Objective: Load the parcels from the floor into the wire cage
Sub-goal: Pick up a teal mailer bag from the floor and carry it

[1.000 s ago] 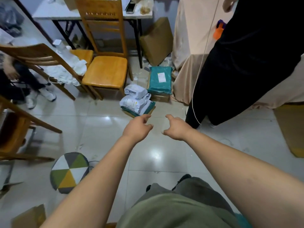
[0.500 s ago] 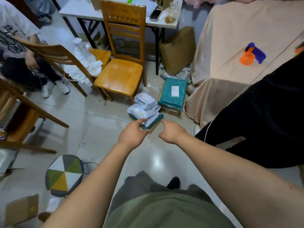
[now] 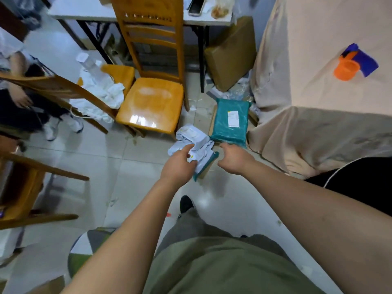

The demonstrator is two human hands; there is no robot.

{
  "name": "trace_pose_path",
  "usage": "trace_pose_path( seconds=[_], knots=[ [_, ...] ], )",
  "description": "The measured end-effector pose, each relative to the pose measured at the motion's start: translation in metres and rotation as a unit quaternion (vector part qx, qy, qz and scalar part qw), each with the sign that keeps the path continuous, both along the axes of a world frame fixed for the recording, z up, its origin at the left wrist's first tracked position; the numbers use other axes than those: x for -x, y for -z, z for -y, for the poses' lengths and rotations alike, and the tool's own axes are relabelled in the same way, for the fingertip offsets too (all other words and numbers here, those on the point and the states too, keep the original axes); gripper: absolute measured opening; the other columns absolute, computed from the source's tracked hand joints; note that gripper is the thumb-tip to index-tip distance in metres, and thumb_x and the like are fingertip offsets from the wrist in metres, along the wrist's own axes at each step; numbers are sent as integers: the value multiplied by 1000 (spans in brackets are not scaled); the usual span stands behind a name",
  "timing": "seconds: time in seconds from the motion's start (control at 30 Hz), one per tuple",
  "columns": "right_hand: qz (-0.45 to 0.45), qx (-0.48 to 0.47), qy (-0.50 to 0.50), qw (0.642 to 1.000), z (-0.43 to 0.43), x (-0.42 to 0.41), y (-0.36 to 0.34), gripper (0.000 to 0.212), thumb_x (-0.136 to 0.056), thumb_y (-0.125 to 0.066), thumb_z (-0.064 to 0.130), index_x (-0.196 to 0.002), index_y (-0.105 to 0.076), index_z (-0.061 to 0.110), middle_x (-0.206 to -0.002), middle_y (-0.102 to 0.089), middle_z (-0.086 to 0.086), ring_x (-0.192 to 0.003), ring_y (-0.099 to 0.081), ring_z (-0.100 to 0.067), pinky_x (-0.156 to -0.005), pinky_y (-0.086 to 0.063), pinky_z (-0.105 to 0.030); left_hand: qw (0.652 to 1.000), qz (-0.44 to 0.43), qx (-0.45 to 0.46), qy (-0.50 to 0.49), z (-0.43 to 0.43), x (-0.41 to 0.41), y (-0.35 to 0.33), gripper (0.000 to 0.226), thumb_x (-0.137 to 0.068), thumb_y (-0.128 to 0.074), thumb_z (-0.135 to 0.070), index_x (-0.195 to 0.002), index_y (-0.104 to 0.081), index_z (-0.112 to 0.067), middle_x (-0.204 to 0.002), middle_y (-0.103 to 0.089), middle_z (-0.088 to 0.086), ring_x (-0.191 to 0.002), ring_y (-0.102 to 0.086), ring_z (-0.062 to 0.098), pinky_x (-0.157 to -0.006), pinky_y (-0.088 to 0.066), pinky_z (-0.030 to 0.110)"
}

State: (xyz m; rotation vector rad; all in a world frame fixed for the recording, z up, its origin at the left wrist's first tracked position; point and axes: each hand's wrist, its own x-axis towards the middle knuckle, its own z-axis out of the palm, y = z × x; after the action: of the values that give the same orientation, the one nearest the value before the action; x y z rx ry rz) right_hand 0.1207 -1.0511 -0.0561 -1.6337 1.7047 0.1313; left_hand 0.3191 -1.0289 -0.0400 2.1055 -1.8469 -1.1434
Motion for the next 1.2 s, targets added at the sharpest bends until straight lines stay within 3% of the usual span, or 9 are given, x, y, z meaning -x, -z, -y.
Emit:
trace_pose_path(
  seconds=[0.13, 0.33, 0.47, 0.53, 0.6, 0.73, 0.87, 1.07, 1.2],
  knots=[
    [6, 10, 70, 997, 48, 2, 9, 57, -88, -61, 34, -142, -48, 21, -140, -58, -13, -124, -57, -35, -99, -50, -40, 997, 12, -15, 73, 74, -7, 7, 59, -101, -52, -23, -156, -37, -36, -144, -58, 5, -125, -58, 29, -102, -49, 38],
    [23, 5, 163, 986, 101, 49, 27, 77, -88, -70, 37, -156, -36, 30, -150, -51, -13, -133, -52, -32, -109, -45, -39, 991, 13, 12, 132, 170, 30, 18, 77, -100, -59, -23, -161, -17, -44, -143, -57, 5, -124, -59, 26, -98, -54, 42],
    [43, -3, 201, 979, 144, 96, 66, 91, -82, -73, 45, -160, -27, 37, -149, -53, -12, -134, -53, -30, -111, -44, -37, 985, 8, -4, 174, 226, 66, 46, 82, -97, -60, -23, -162, -15, -43, -150, -51, 8, -125, -59, 30, -98, -53, 43],
    [59, -11, 197, 979, 169, 117, 90, 103, -77, -71, 57, -162, -13, 43, -153, -48, -13, -141, -45, -31, -114, -40, -37, 983, -22, -23, 180, 249, 84, 66, 86, -96, -61, -20, -162, -11, -45, -149, -48, 9, -124, -59, 30, -102, -51, 45],
    [75, -25, 185, 980, 194, 134, 114, 105, -84, -74, 51, -163, -5, 42, -161, -37, -10, -149, -30, -34, -119, -31, -34, 983, -53, -30, 175, 273, 99, 90, 91, -94, -64, -21, -161, -9, -50, -145, -45, 7, -123, -59, 30, -104, -51, 48],
    [78, -37, 209, 974, 243, 164, 178, 107, -84, -79, 49, -160, -4, 49, -161, -28, -17, -150, -29, -33, -120, -28, -31, 984, -75, -42, 156, 323, 126, 148, 99, -90, -75, -29, -161, -9, -50, -145, -39, 1, -116, -61, 26, -103, -52, 42],
    [70, -37, 241, 967, 287, 176, 255, 105, -81, -79, 50, -159, -9, 52, -160, -27, -19, -149, -27, -35, -122, -29, -37, 982, -73, -61, 164, 371, 140, 225, 107, -84, -81, -21, -163, -11, -42, -156, -30, 0, -140, -42, 22, -107, -35, 25],
    [60, -21, 264, 963, 319, 180, 385, 109, -79, -83, 48, -161, -12, 47, -157, -32, -18, -145, -33, -34, -116, -28, -31, 978, -58, -106, 171, 418, 145, 354, 112, -81, -86, -27, -162, -11, -45, -171, 2, 8, -156, -16, 26, -118, -31, 40],
    [53, -10, 281, 958, 328, 184, 472, 120, -73, -86, 53, -160, -3, 51, -167, -13, -16, -154, -21, -29, -118, -25, -32, 971, -75, -124, 188, 441, 148, 460, 120, -76, -90, -29, -161, -7, -47, -172, 6, 7, -157, -7, 19, -115, -18, 24]
  ],
)
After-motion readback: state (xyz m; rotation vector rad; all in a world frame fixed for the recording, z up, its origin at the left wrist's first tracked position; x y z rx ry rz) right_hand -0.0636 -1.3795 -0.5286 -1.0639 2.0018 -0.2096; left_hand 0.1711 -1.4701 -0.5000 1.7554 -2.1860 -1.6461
